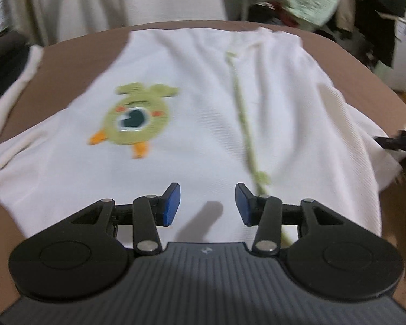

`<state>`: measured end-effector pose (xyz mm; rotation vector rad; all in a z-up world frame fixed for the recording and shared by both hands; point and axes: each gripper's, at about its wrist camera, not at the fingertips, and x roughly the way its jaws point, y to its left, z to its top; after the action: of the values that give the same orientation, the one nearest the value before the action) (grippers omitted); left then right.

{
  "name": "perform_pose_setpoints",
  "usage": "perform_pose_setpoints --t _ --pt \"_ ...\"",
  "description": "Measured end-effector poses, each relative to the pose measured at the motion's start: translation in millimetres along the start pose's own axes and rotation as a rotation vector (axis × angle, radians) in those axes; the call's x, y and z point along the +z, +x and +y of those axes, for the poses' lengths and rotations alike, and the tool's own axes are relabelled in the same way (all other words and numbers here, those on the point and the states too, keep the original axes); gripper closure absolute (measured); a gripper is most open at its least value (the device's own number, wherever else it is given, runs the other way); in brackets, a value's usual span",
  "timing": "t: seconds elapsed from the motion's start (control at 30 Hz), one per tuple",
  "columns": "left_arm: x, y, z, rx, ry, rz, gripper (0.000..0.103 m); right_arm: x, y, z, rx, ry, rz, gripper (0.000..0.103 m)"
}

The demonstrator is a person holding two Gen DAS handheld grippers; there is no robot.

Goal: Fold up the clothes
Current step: 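Grasp a white sleeve with the right gripper and lift it off the table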

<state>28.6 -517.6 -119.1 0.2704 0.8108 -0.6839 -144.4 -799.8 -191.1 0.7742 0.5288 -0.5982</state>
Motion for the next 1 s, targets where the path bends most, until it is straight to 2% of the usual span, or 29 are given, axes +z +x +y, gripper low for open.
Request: perform_pose_setpoints --t 0.03,0.17,0.23,0.3,0.37,0.4,0.53,0.67,0.73,0.87,0.9,0.97,1.0 --pt "0.3 0.3 -4.6 -0.005 0.014 0.002 0.059 5.1 4.4 5.4 -0.021 -0.075 -0.017 0.096" --pt "6.0 -6.2 -17.9 -0.013 0.092 -0.029 0.059 33.8 -11.4 19.4 -0.159 -0.33 -0.134 0.098" --pt "8.2 -10.2 -20.0 -0.029 0.126 -0.04 0.059 50.6 -39.1 15.5 -0.196 -0.399 -0.201 0.098" --pt "9.5 -11.6 -22.6 -0.068 0.138 -0.032 0.059 66.7 -65.7 10.5 -0.244 -0.475 -0.264 0.099" --pt "9.1 -10.7 -29.2 -0.123 0.139 -0.029 0.059 78.8 -85.3 -1.4 -0.352 -0.583 -0.3 0.099" --pt "7.6 -10.5 -34.1 -0.146 0.146 -0.028 0.059 83.6 -94.6 -7.9 -0.358 -0.601 -0.302 0.099" --pt "-1.9 -7.7 -55.9 -0.223 0.178 -0.004 0.057 78.3 -115.1 -12.9 -0.404 -0.646 -0.344 0.099" --pt "-11.7 -5.2 -79.6 -0.259 0.264 0.028 0.056 59.9 -85.5 -20.2 -0.502 -0.676 -0.243 0.098" --pt "-15.0 -10.5 -90.6 -0.279 0.328 0.017 0.054 58.0 -72.5 -31.4 -0.512 -0.614 -0.198 0.095" --pt "-14.3 -17.6 -109.7 -0.329 0.408 -0.014 0.048 66.5 -75.6 -58.6 -0.544 -0.409 -0.206 0.078" --pt "-12.3 -17.0 -114.0 -0.344 0.409 -0.014 0.048 68.3 -78.2 -63.4 -0.556 -0.394 -0.212 0.078" --pt "-7.4 -14.1 -123.9 -0.383 0.402 -0.007 0.048 70.9 -86.4 -68.0 -0.557 -0.403 -0.231 0.068" --pt "-6.0 -12.9 -131.3 -0.392 0.403 -0.008 0.048 72.3 -93.4 -68.9 -0.541 -0.406 -0.239 0.067"
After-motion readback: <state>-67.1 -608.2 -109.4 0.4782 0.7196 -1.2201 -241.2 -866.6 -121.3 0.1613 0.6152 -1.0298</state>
